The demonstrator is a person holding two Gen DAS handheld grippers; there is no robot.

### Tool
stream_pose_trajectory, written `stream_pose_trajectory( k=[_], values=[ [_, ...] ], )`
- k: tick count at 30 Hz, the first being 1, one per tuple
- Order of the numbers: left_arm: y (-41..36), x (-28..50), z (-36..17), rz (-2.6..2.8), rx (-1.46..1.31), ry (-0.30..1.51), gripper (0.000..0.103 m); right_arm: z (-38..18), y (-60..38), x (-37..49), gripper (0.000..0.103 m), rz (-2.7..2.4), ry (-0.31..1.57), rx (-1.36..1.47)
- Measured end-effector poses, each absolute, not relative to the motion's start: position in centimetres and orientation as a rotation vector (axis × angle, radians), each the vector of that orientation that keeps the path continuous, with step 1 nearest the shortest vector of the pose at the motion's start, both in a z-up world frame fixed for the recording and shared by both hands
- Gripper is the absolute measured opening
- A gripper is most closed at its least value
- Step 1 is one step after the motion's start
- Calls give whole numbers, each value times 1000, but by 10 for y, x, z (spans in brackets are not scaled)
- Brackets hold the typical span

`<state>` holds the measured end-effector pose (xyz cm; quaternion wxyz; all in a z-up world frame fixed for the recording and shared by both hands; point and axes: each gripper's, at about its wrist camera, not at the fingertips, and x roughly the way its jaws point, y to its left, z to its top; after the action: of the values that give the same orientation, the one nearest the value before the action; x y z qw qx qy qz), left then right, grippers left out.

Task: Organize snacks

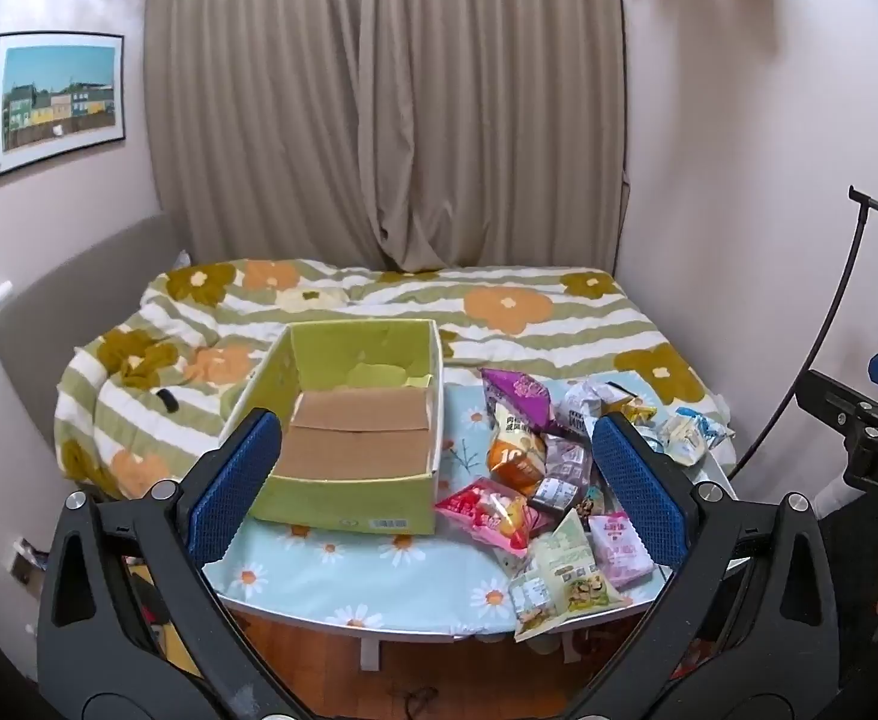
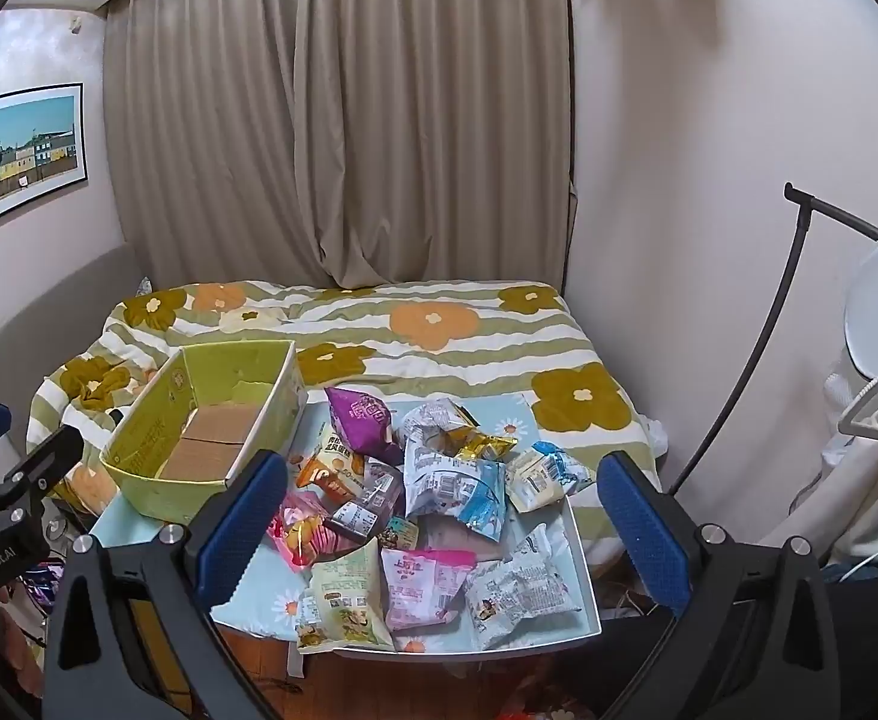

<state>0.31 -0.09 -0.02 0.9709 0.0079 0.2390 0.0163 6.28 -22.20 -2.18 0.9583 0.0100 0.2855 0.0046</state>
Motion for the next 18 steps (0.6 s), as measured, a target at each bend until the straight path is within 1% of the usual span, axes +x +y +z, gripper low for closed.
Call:
stream_pose_trajectory(
  k=[18],
  values=[
    [1,1,-2,28,-7,507,103,-23,-229,63,103,12,583,27]
  ],
)
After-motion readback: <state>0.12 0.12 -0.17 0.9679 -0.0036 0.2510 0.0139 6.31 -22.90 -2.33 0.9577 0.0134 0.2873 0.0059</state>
